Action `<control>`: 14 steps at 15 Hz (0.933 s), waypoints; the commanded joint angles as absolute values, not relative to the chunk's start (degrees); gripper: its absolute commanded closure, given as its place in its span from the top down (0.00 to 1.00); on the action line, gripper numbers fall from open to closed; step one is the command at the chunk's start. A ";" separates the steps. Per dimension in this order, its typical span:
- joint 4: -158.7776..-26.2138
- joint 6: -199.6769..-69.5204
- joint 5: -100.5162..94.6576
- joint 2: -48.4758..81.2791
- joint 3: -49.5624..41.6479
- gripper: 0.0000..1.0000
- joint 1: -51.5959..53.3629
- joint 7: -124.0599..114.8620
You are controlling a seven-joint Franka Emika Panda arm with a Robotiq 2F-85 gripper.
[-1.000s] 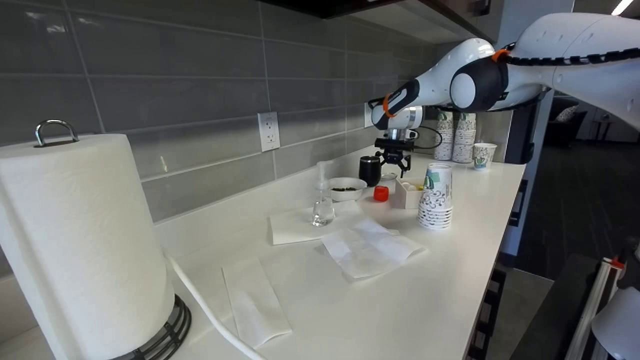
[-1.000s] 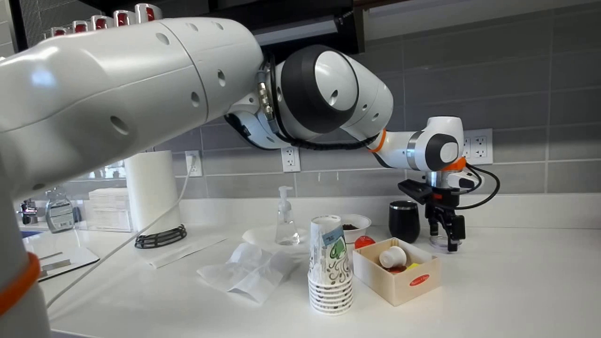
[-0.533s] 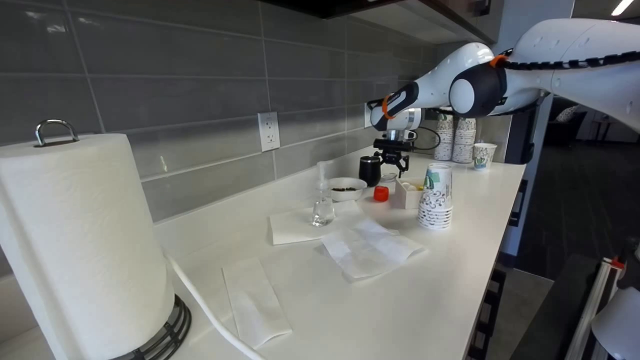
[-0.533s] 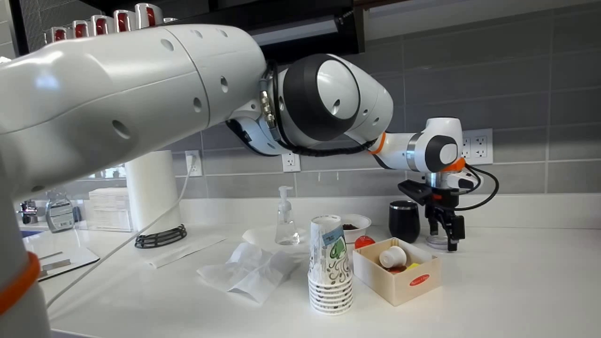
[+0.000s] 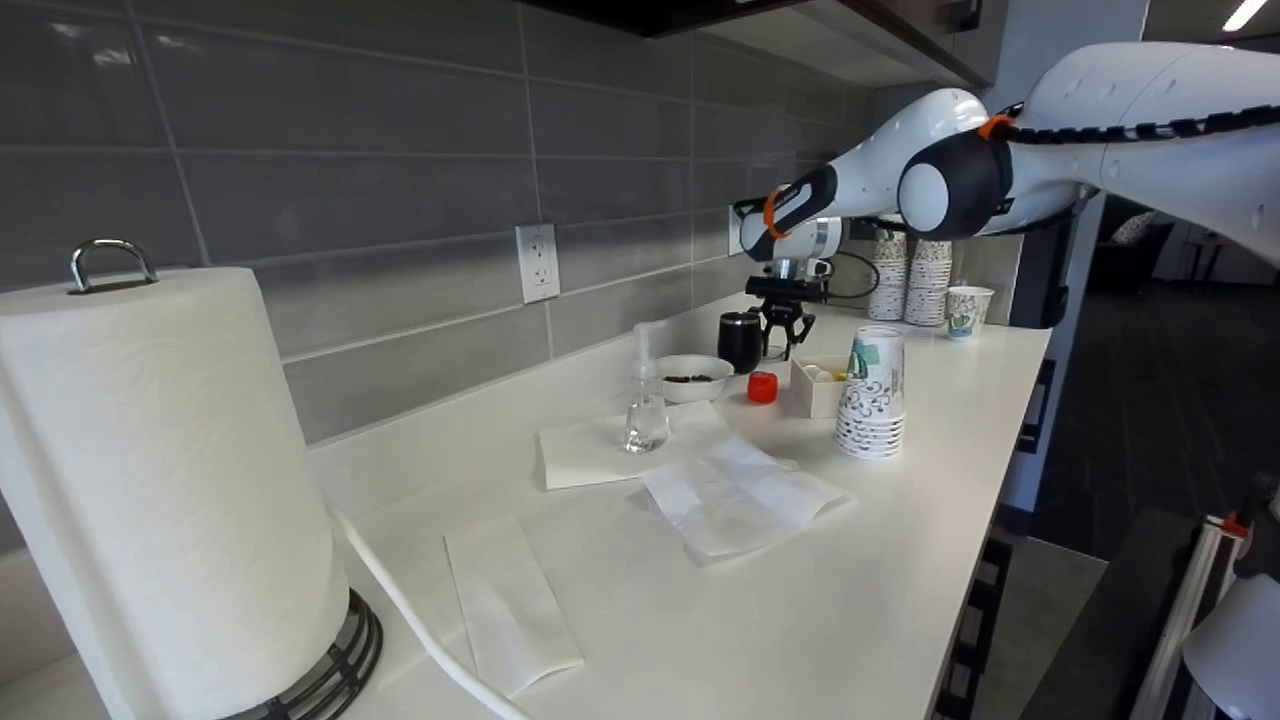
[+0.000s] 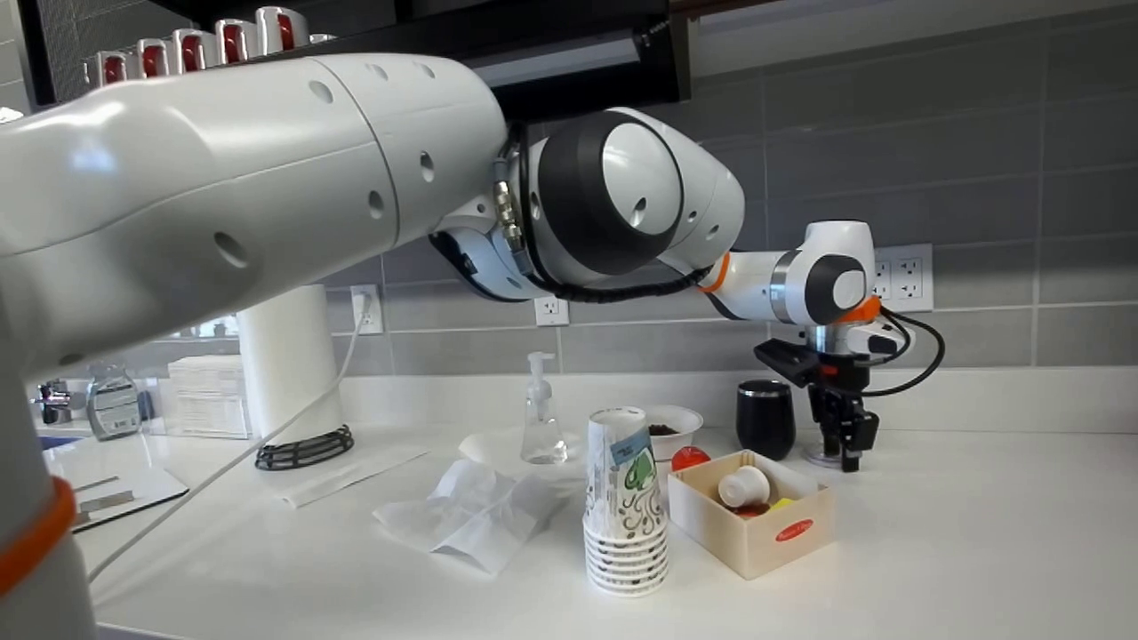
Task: Put the lid on the black cup
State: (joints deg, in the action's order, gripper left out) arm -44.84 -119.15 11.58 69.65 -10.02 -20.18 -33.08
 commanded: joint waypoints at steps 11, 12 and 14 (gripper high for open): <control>-41.15 -121.68 12.00 72.06 -9.92 1.00 -21.01 -33.49; -40.86 -122.52 12.21 72.36 -9.60 1.00 -21.09 -33.20; -40.52 -124.14 12.76 72.76 -8.65 1.00 -21.37 -32.56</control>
